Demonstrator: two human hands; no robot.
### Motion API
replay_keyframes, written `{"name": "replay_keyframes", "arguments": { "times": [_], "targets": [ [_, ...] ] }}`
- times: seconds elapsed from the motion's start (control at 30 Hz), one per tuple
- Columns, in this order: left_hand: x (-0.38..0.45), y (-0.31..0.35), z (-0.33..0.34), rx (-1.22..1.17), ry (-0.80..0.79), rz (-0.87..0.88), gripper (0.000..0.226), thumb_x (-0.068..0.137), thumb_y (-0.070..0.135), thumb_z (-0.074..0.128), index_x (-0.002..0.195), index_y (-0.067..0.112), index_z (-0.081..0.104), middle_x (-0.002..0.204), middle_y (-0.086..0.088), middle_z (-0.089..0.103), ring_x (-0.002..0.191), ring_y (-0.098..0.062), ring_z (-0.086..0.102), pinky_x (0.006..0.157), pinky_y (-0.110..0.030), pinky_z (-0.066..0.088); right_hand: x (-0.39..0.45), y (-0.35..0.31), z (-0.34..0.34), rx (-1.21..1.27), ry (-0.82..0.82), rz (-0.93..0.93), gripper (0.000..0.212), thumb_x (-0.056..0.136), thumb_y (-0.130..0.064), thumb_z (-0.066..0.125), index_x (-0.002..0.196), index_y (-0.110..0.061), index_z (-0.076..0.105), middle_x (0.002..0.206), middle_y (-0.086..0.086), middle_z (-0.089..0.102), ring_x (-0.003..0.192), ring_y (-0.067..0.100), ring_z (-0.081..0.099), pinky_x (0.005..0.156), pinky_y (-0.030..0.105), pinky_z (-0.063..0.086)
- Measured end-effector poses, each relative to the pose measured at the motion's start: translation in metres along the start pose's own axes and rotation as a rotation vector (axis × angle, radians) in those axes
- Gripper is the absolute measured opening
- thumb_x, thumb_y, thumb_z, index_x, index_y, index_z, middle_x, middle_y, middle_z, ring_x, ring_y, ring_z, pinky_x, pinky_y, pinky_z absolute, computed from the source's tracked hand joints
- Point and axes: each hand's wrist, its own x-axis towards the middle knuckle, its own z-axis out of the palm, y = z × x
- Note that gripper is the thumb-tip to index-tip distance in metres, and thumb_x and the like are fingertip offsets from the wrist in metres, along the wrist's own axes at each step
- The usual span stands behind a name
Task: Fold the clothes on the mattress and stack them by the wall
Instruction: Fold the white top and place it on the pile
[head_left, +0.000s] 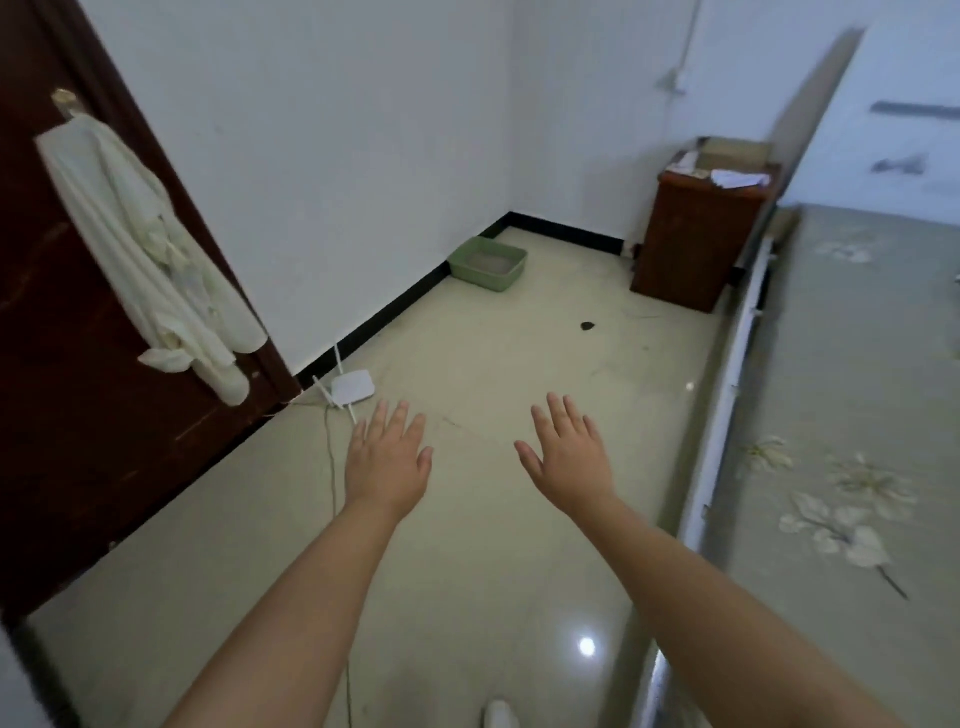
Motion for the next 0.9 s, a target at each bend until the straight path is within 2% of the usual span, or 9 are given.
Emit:
{"name": "replay_keyframes", "arguments": {
  "times": [0.2,0.47,0.7,0.9],
  "targets": [
    [0.162,0.084,-0.008,-0.012,0.073,0.316,0.050,0.097,0.038,0.026,0.145,0.024,0.019,0.156,0.000,0.008,0.143,-0.019,0.000,0.114,-0.036,0.003,0.098,0.096,-0.026,-0.030,0.088,0.238,0.063,0.096,-0.052,0.023,0.147,-0.016,0.016,0.156,0.008,0.006,0.144,0.023,0.001,0.116,0.037,0.003],
    [0.383,0.218,-0.050,0.028,0.140,0.517,0.050,0.097,0.036,0.029,0.144,0.020,0.023,0.154,-0.004,0.015,0.143,-0.022,0.005,0.113,-0.039,0.010,0.240,0.245,-0.092,-0.088,0.223,0.436,0.064,0.095,-0.051,0.027,0.146,-0.014,0.019,0.155,0.009,0.010,0.144,0.024,0.002,0.115,0.039,0.005],
    [0.525,0.353,-0.046,0.021,0.143,0.717,0.052,0.095,0.036,0.033,0.144,0.019,0.023,0.154,-0.005,0.016,0.142,-0.023,0.008,0.111,-0.038,0.015,0.313,0.374,-0.114,-0.128,0.211,0.683,0.063,0.095,-0.050,0.027,0.146,-0.014,0.019,0.155,0.010,0.010,0.144,0.024,0.003,0.115,0.040,0.006],
    [0.667,0.480,-0.031,0.002,0.096,0.894,0.051,0.097,0.034,0.030,0.145,0.021,0.020,0.155,-0.004,0.012,0.143,-0.023,0.004,0.114,-0.039,0.009,0.396,0.500,-0.119,-0.171,0.193,0.876,0.060,0.096,-0.049,0.025,0.145,-0.014,0.020,0.155,0.009,0.010,0.144,0.022,0.007,0.115,0.037,0.007]
  ]
}}
